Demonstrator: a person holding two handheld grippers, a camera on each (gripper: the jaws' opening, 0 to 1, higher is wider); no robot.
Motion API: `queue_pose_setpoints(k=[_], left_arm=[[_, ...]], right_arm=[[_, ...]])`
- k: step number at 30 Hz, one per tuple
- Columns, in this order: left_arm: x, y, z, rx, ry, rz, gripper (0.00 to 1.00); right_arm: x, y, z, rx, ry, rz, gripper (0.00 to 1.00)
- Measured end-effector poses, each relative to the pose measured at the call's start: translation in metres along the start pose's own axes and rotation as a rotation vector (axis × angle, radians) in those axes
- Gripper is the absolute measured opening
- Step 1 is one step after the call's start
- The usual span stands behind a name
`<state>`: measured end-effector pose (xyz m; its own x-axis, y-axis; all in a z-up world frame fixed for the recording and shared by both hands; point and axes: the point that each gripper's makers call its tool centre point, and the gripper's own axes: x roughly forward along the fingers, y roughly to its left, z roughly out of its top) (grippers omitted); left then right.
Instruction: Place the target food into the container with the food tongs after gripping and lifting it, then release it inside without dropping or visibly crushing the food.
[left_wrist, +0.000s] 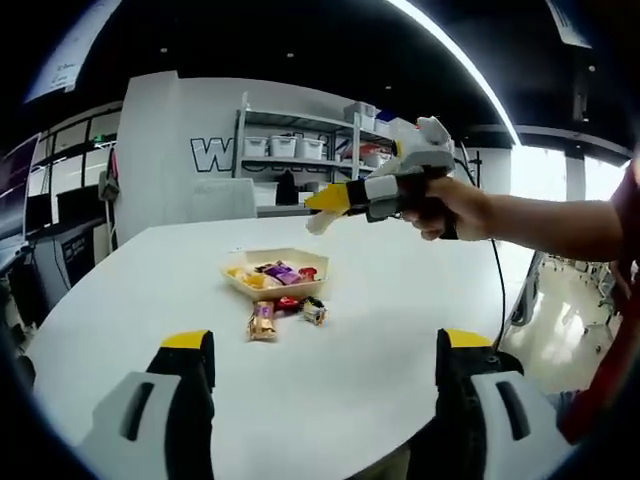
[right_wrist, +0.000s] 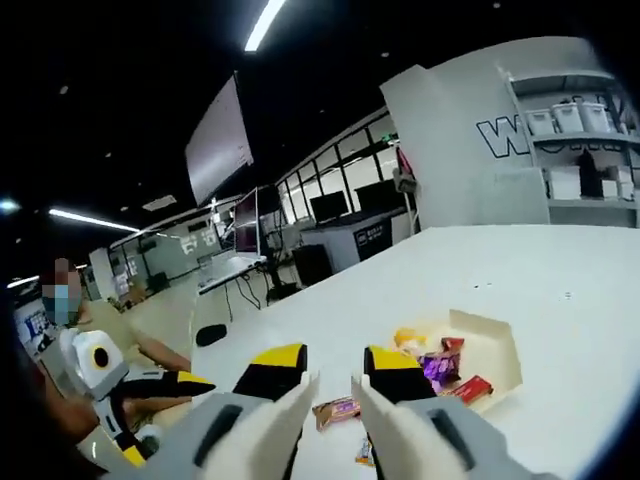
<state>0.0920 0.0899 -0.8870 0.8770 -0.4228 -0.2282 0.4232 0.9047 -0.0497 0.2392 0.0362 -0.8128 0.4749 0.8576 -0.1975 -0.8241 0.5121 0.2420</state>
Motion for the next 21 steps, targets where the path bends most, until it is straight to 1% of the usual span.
queue_pose_setpoints(k=[2, 4, 6, 8, 10, 11, 18, 21], left_arm=[[0.002, -0.002, 0.000, -0.001, -0.001, -0.006, 0.89], [0.005, -0.005, 0.000, -0.001, -0.002, -0.016, 0.89], [0.006, -0.007, 0.001, 0.000, -0.006, -0.021, 0.89], [0.007, -0.008, 0.000, -0.001, -0.003, -0.027, 0.89], [0.007, -0.009, -0.001, 0.001, 0.003, -0.031, 0.89], [0.007, -0.009, -0.001, 0.002, 0.004, -0.031, 0.89], [0.005, -0.006, 0.001, 0.005, -0.001, -0.023, 0.90], [0.005, -0.004, 0.001, -0.003, -0.005, -0.011, 0.96]], right_arm=[[-0.002, -0.007, 0.006, -0.009, 0.000, -0.015, 0.17], [-0.004, -0.013, 0.007, -0.030, 0.009, -0.030, 0.18], [-0.004, -0.014, 0.001, -0.018, 0.019, -0.027, 0.18], [-0.003, -0.015, -0.012, -0.024, 0.066, -0.028, 0.19], [-0.002, -0.016, -0.017, -0.041, 0.071, -0.033, 0.19], [-0.002, -0.016, -0.021, -0.049, 0.085, -0.035, 0.19], [-0.001, -0.017, -0.022, -0.036, 0.090, -0.033, 0.20], [0.002, -0.014, -0.044, -0.028, 0.125, -0.028, 0.20]])
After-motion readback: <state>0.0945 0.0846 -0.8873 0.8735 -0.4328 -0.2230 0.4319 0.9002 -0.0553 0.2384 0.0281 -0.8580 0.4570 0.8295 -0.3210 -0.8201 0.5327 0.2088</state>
